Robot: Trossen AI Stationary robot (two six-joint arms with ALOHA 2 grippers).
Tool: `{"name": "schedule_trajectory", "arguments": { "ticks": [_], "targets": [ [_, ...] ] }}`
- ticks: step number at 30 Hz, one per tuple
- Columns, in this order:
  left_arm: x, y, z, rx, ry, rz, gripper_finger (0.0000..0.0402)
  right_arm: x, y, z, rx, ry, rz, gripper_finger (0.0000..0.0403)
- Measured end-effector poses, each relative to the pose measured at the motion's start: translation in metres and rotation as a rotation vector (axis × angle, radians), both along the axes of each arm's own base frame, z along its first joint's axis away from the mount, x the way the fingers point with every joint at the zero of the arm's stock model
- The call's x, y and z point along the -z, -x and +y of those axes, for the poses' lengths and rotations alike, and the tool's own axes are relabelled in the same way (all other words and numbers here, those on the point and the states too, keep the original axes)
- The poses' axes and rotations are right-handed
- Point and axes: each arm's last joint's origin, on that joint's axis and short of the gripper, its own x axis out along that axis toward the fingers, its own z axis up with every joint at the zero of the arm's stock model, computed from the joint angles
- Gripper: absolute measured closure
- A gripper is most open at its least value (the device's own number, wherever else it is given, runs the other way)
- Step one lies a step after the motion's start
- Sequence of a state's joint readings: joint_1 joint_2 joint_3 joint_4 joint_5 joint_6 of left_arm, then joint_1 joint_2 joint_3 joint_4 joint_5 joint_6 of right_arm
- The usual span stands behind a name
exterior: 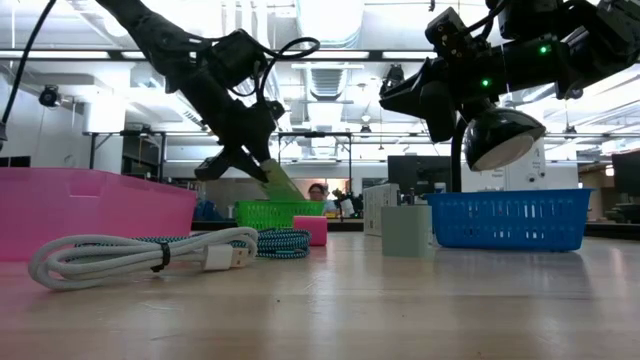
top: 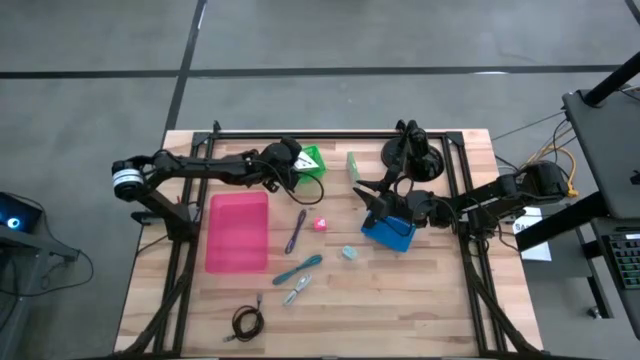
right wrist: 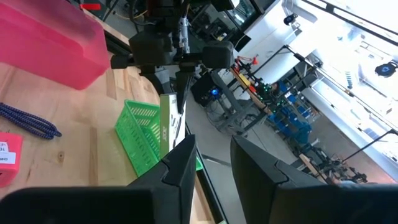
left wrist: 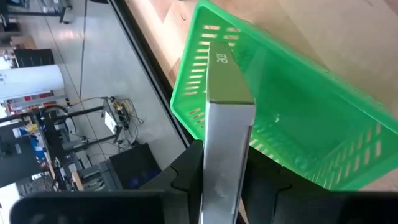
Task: Pick and place items into bin
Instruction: Put the bottom card reader box into the green bin
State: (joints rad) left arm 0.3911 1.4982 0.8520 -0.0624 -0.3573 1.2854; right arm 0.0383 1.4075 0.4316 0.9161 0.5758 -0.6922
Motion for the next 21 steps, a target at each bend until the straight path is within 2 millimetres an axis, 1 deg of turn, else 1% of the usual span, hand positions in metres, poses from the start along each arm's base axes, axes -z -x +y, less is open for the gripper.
{"name": "schedule_trajectory", "arguments": {
  "ticks": [6,14,17,21],
  "targets": [
    [0.0005,0.0008,0.0005,-0.017,-0.012,0.007,0.0329,0.0000,0.0000,0.0001,0.000,0.000,0.000,0.0321],
    [0.0004,0.0008,0.0006,-0.019,-0.015,0.009,0.0324,0.0000,0.0000,0.0002,-0.001,0.000,0.000,0.0316],
    [0.0004,0.0009,0.0007,-0.027,-0.014,0.005,0.0302,0.0000,0.0000,0.0002,-0.001,0.000,0.000,0.0318],
    [-0.0003,0.0009,0.0011,-0.065,-0.002,-0.020,0.0251,0.0000,0.0000,0.0002,-0.001,0.000,0.000,0.0323]
  ]
}}
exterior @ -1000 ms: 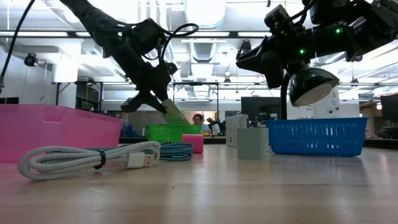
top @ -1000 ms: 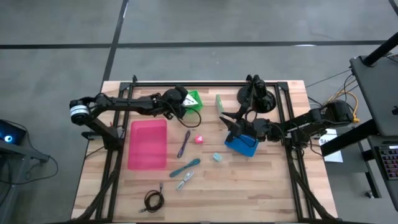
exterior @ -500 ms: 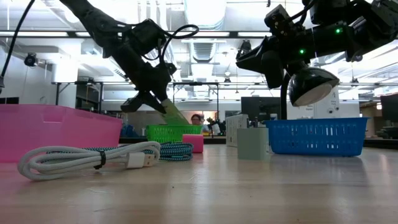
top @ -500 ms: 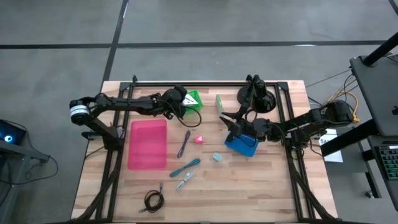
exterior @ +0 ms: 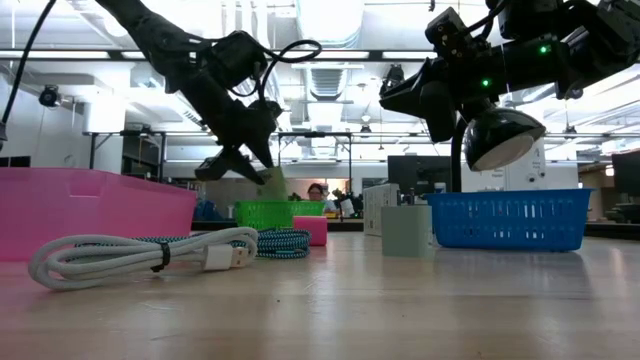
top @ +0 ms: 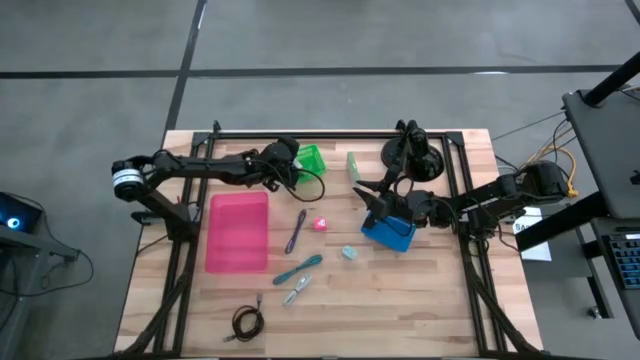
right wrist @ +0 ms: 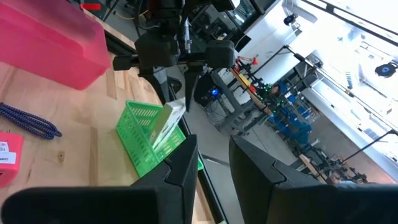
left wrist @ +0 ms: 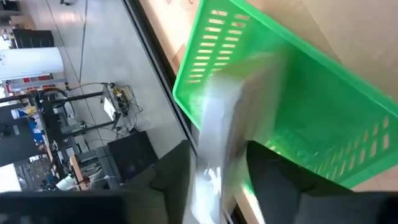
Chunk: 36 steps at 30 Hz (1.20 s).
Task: Pick and place items into bin
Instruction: Put the bottom card reader box into the green bin, then put the card reader box into the green bin
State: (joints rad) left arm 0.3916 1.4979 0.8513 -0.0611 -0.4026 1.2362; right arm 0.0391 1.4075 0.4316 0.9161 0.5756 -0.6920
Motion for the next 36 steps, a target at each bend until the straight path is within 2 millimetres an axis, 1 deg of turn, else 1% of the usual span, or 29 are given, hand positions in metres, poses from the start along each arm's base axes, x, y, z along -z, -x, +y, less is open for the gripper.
{"name": "schedule_trajectory", "arguments": {
  "ticks": [5,9,14,20,26,33,36],
  "targets": [
    [-0.0001,0.0004,0.0004,-0.015,-0.012,0.005,0.0200,-0.0001,-0.0001,0.0000,0.000,0.000,0.000,0.0325],
    [-0.0007,0.0015,0.0017,-0.061,-0.049,0.021,0.0184,-0.0001,0.0000,0.0000,0.000,0.000,0.000,0.0326],
    [-0.0021,0.0028,0.0031,-0.117,-0.094,0.037,0.0182,-0.0001,-0.0001,-0.0001,0.000,0.000,0.000,0.0323],
    [-0.0023,0.0032,0.0035,-0.130,-0.107,0.044,0.0182,-0.0001,-0.0001,-0.0001,0.000,0.000,0.000,0.0328],
    [-0.0044,0.0064,0.0058,-0.224,-0.204,0.098,0.0182,-0.0001,-0.0001,-0.0002,0.001,0.000,0.000,0.0330],
    [-0.0062,0.0055,0.0044,-0.226,-0.206,0.089,0.0182,-0.0001,-0.0001,-0.0002,0.001,0.000,0.000,0.0330],
    [-0.0097,0.0050,0.0046,-0.244,-0.196,0.054,0.0182,-0.0001,-0.0001,-0.0002,0.001,0.000,0.000,0.0330]
  ]
}}
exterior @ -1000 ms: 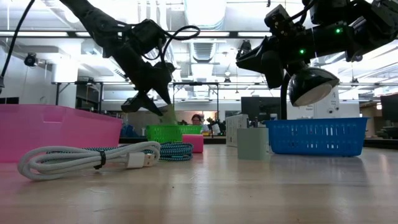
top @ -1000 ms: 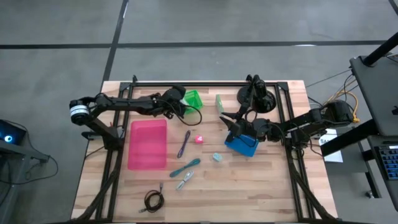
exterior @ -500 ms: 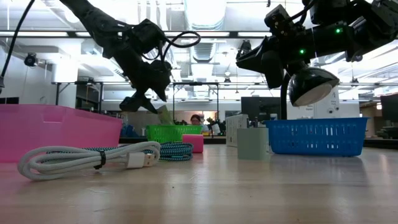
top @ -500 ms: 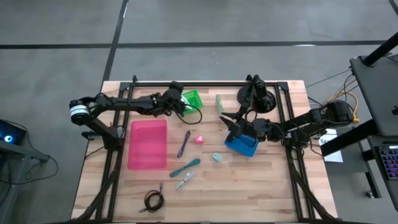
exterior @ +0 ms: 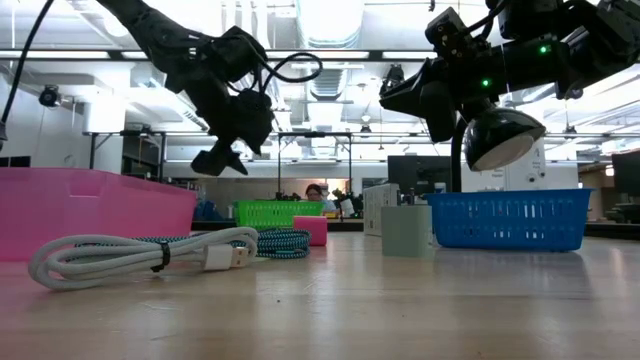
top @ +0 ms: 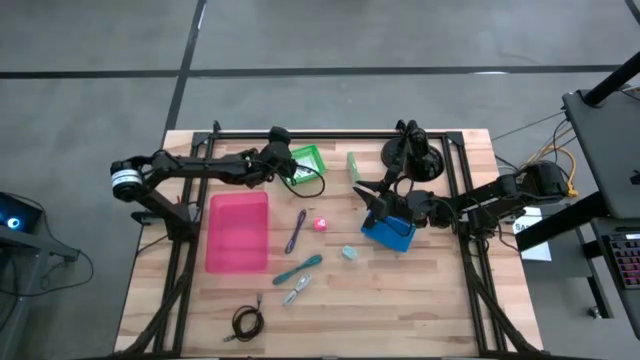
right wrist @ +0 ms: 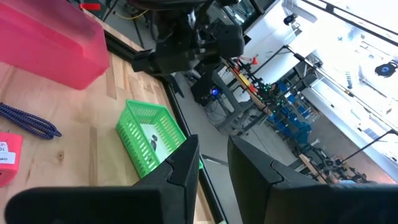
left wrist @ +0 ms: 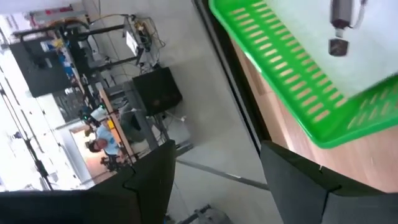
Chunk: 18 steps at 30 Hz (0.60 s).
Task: Pick and place items into bin
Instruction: Put the card reader box into the green bin
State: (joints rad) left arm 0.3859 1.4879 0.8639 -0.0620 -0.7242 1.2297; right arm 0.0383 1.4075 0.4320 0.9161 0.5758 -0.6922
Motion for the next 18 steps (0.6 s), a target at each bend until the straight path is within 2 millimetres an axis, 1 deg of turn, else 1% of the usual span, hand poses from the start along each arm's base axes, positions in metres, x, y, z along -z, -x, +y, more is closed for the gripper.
{"name": "schedule_trajectory", "arguments": {
  "ticks": [3,12,16,18],
  "targets": [
    [-0.0019,-0.0009,0.0003,-0.019,0.014,-0.048,0.0182,0.0000,0.0000,0.0000,0.000,0.000,0.000,0.0330],
    [-0.0019,-0.0037,-0.0049,0.003,0.024,-0.058,0.0182,0.0000,0.0000,0.0000,-0.001,0.014,0.008,0.0330],
    [-0.0023,-0.0043,-0.0060,-0.012,0.036,-0.094,0.0182,0.0000,0.0000,0.0000,-0.001,0.014,0.008,0.0330],
    [-0.0021,-0.0043,-0.0059,-0.022,0.042,-0.110,0.0182,0.0000,-0.0001,0.0002,-0.006,-0.020,-0.012,0.0330]
  ]
}}
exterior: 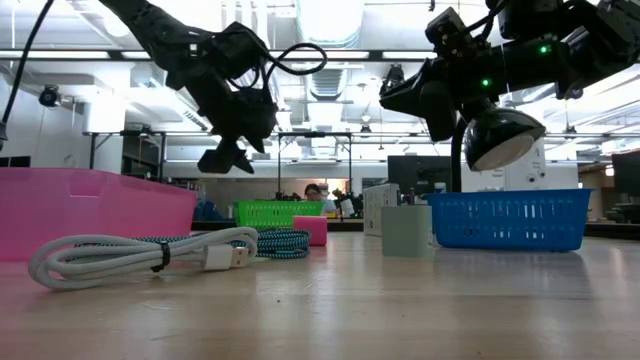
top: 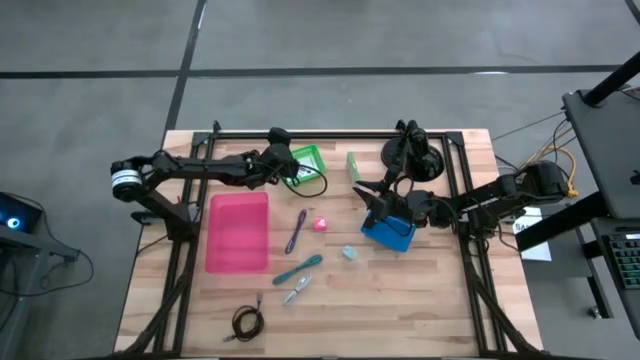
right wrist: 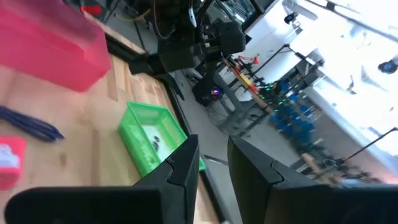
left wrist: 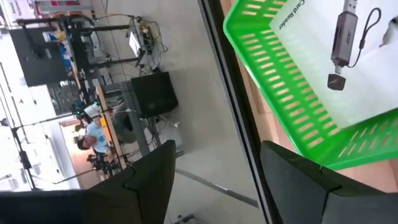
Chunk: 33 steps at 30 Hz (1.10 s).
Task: Pick and place items into bin
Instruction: Put the card reader box into the green bin
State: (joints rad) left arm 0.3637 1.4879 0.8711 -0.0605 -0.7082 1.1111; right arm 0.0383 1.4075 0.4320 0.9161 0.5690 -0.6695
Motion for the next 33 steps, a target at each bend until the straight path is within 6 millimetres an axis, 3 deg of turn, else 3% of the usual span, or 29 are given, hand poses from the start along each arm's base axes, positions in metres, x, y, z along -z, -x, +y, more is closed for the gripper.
{"name": "schedule_trajectory", "arguments": {
  "ticks": [5,11,19,29,33],
  "targets": [
    [-0.001,0.000,0.000,-0.004,0.001,-0.007,0.0182,-0.002,-0.002,0.001,-0.040,-0.142,-0.084,0.0313],
    [-0.006,-0.003,0.001,-0.009,-0.010,-0.023,0.0182,-0.014,-0.016,0.002,-0.008,-0.284,-0.102,0.0249],
    [-0.008,-0.003,0.002,-0.009,-0.012,-0.026,0.0182,-0.046,-0.039,-0.002,0.224,-0.519,0.004,0.0177],
    [-0.010,-0.003,0.002,-0.006,-0.017,-0.028,0.0182,-0.086,-0.040,-0.009,0.419,-0.760,0.026,0.0145],
    [-0.012,-0.003,0.001,0.010,-0.030,-0.008,0.0182,-0.091,-0.035,-0.017,0.516,-0.843,0.012,0.0141]
  ]
}}
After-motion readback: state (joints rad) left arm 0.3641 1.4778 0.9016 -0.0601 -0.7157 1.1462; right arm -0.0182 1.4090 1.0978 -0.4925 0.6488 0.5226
